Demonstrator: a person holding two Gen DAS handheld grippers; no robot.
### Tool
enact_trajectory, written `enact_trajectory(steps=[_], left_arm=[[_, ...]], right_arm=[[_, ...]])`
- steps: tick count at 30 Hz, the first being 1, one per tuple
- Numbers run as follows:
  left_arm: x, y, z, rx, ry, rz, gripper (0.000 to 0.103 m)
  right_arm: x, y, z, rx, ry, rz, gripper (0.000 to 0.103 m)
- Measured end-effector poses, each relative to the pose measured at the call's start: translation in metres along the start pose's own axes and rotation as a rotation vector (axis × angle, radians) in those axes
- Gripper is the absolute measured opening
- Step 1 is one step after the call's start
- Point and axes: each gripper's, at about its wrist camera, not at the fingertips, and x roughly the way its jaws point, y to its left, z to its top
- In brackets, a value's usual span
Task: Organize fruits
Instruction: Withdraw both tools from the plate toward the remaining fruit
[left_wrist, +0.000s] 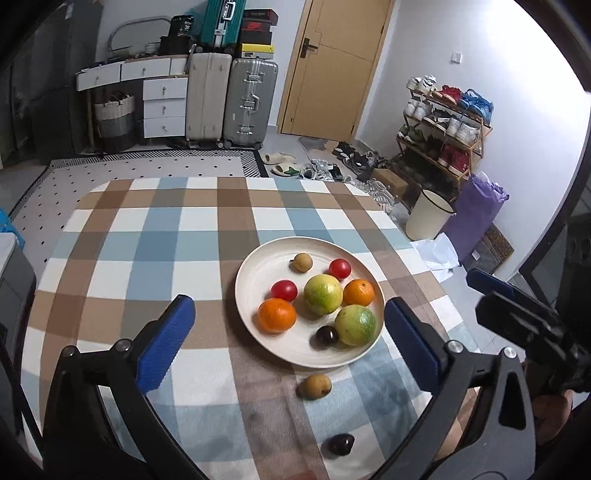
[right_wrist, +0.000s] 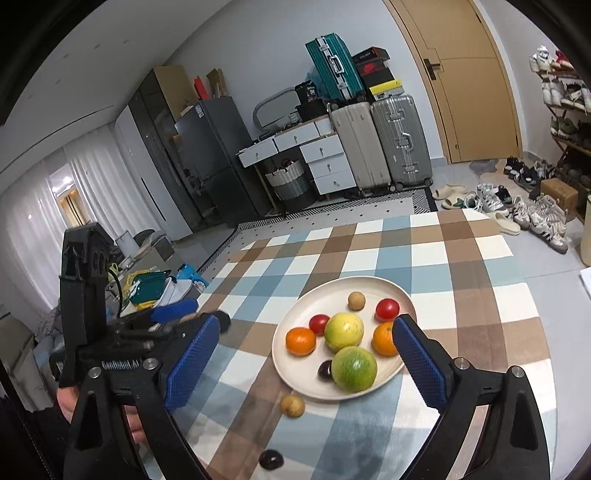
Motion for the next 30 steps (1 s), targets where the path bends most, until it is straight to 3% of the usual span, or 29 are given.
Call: enact_trajectory(steps=[6, 11, 30], left_arm=[[-0.019, 0.000, -0.030, 0.016, -0.019, 0.051, 0.102], [-0.016, -0.006, -0.063, 0.048, 0.020, 0.049, 0.102], [0.039, -0.022, -0.129, 0.112, 0.191, -0.056, 0.102]], right_arm=[[-0.017, 0.012, -0.021, -0.041, -0.016, -0.034, 0.101], [-0.027, 0.016, -0.039, -0.046, -0.029, -0.065, 0.102], [-0.032, 0.017, -0.073, -0.049, -0.008, -0.127, 0.102]])
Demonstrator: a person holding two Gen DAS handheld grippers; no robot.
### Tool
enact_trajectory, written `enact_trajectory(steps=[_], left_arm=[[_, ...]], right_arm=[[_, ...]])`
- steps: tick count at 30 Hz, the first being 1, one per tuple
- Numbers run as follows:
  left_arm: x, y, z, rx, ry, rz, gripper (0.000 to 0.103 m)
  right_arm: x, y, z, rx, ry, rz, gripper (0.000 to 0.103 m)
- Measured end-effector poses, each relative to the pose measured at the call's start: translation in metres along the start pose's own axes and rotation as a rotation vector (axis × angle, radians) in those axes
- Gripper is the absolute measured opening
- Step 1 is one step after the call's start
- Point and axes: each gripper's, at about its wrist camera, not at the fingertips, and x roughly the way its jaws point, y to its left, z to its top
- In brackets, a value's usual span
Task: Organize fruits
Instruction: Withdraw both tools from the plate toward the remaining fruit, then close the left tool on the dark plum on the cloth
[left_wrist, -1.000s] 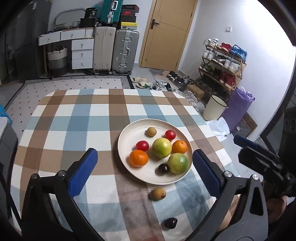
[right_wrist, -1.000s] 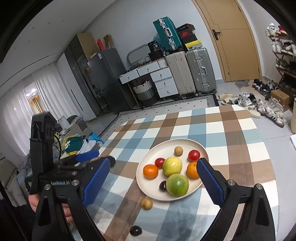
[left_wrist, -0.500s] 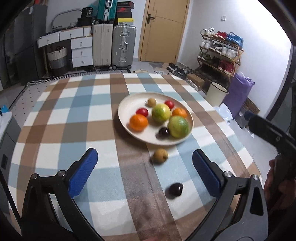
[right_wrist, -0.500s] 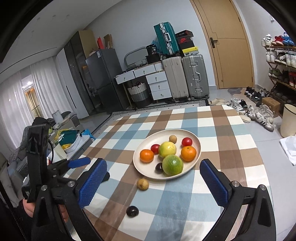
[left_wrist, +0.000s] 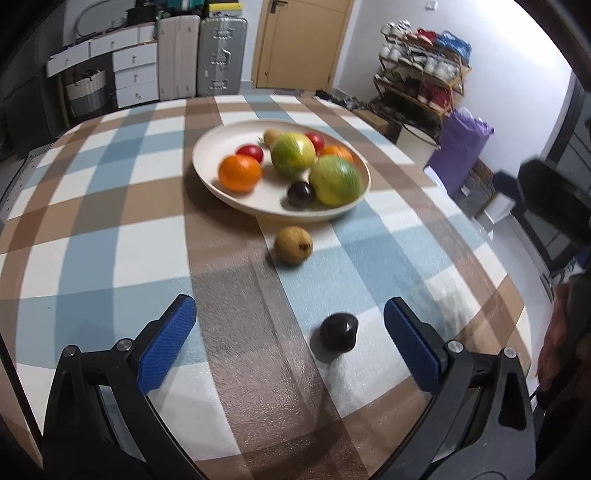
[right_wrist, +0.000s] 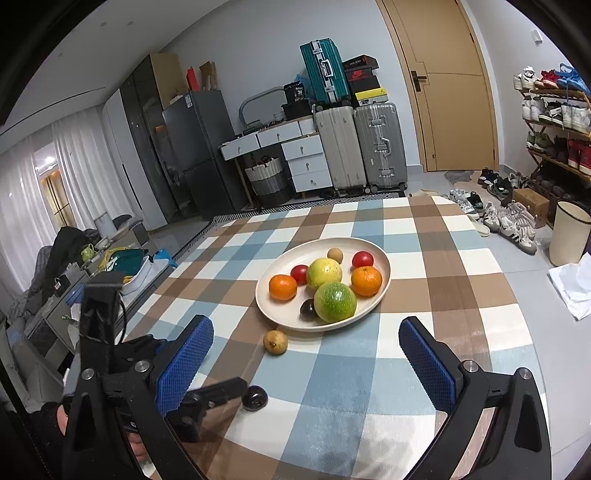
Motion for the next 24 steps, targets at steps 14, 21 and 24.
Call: enact_trajectory(steps=[14, 21, 24], left_arm=[[0.025, -0.013, -0.010, 0.091, 0.057, 0.005, 0.078], [0.021, -0.024, -0.007, 0.123, 0.080, -0.086, 0.022], [0.020, -0.028, -0.007, 0.130, 0.084, -0.101, 0.022]], right_arm=[[0.005, -0.006, -0.004, 0.017, 0.013, 0.002, 0.102], [0.004, -0.007, -0.004, 0.029, 0.009, 0.002, 0.102], [0.003, -0.006, -0.003, 0.029, 0.009, 0.005, 0.102]])
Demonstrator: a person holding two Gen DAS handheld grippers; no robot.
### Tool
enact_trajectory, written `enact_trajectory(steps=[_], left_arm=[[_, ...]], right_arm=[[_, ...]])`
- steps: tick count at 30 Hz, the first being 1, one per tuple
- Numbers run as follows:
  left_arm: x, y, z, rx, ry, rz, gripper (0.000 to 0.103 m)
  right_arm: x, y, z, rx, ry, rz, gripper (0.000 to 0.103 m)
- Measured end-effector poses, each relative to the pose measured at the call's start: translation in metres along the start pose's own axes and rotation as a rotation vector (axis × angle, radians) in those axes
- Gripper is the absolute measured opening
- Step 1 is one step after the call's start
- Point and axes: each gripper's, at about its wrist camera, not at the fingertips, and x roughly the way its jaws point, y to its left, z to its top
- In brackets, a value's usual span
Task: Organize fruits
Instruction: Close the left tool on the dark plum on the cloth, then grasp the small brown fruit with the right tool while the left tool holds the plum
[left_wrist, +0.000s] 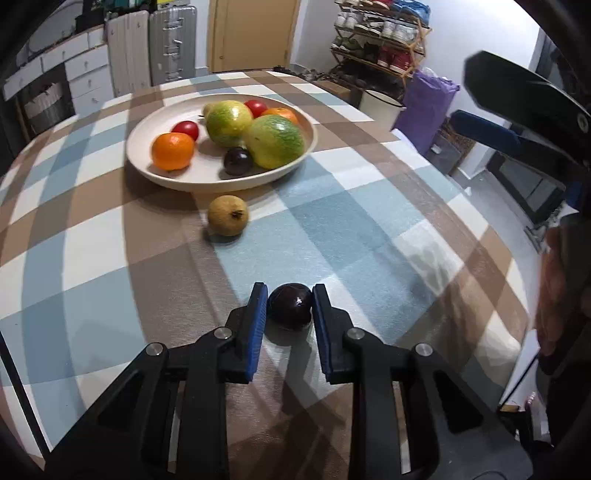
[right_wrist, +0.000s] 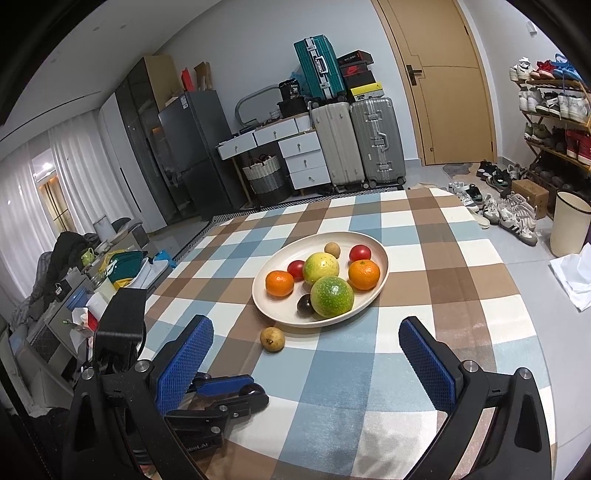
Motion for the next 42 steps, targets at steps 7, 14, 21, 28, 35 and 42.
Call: enact_trajectory(steps=[7, 14, 21, 28, 35, 42], left_arm=[[-0.006, 0.014, -0.001, -0.048, -0.002, -0.020, 0.022], [-0.028, 0.031, -0.005, -0.078, -0.047, 0.006, 0.022], [-0.049, 0.048, -0.008, -0.107, -0.084, 0.053, 0.022], [-0.070, 0.064, -0.017, -0.131, -0.120, 0.063, 0.022], [-0.088, 0.088, -0.028, -0.186, -0.146, 0.087, 0.022], [-0.105, 0.105, -0.041, -0.220, -0.164, 0.083, 0.022]], right_arm=[[0.001, -0.001, 0.000, 0.010, 0.004, -0.002, 0.102], [0.011, -0.002, -0.004, 0.022, 0.039, -0.005, 0.102], [0.028, 0.005, -0.009, 0.016, 0.082, 0.001, 0.102], [0.047, 0.017, -0.013, -0.013, 0.127, -0.005, 0.102], [0.070, 0.026, -0.017, -0.020, 0.184, -0.020, 0.102], [0.091, 0.028, -0.020, -0.026, 0.229, -0.048, 0.102]])
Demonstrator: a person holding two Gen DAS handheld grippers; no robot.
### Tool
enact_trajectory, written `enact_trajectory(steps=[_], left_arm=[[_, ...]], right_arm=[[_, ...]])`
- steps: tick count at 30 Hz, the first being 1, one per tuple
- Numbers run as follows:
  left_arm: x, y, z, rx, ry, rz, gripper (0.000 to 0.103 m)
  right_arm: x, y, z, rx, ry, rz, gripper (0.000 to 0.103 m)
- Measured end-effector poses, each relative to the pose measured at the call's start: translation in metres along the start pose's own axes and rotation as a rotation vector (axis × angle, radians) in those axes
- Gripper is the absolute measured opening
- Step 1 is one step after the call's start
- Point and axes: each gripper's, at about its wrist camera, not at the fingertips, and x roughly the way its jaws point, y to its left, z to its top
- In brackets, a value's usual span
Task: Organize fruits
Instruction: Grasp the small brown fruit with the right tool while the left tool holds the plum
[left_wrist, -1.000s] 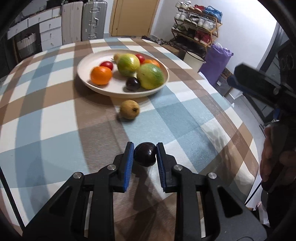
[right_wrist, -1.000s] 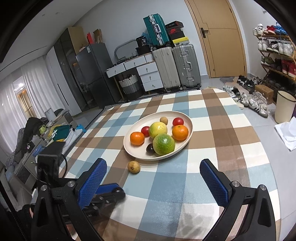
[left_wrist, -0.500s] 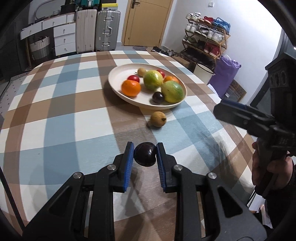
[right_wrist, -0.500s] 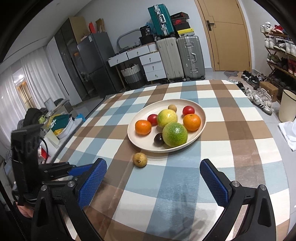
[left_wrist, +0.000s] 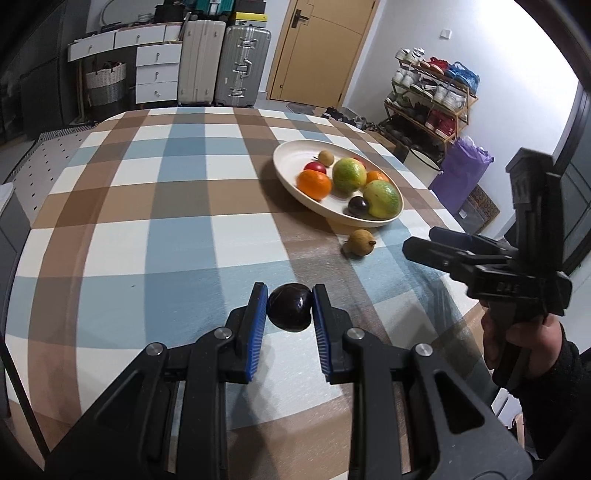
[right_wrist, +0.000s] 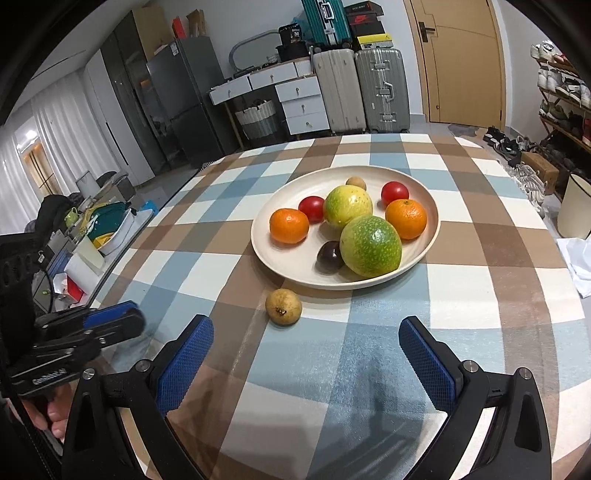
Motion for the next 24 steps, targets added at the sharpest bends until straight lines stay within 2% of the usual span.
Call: enact_trajectory(steps=[4, 12, 16, 21, 24], left_arm=[[-0.004, 0.007, 0.001, -0.002, -0.008, 0.033, 0.022], [-0.011, 0.014, 0.005, -0.024, -0.026, 0.024, 0.022], [-0.009, 0.017, 0.005, -0.043, -0.022, 0.020, 0.022], [-0.006, 0.018, 0.005, -0.048, -0.017, 0.020, 0.022], [-0.006, 0.018, 0.005, -0.048, -0.018, 0.022, 0.022]], right_arm=[[0.015, 0.003, 0.001, 0.000, 0.044, 0.003, 0.102], [0.040, 0.011, 0.006, -0.024, 0.100, -0.025, 0.102], [0.049, 0.014, 0.006, -0.039, 0.119, -0.006, 0.083], [0.053, 0.018, 0.005, -0.051, 0.130, -0.010, 0.073], [0.054, 0.020, 0.005, -0.057, 0.127, -0.011, 0.062]])
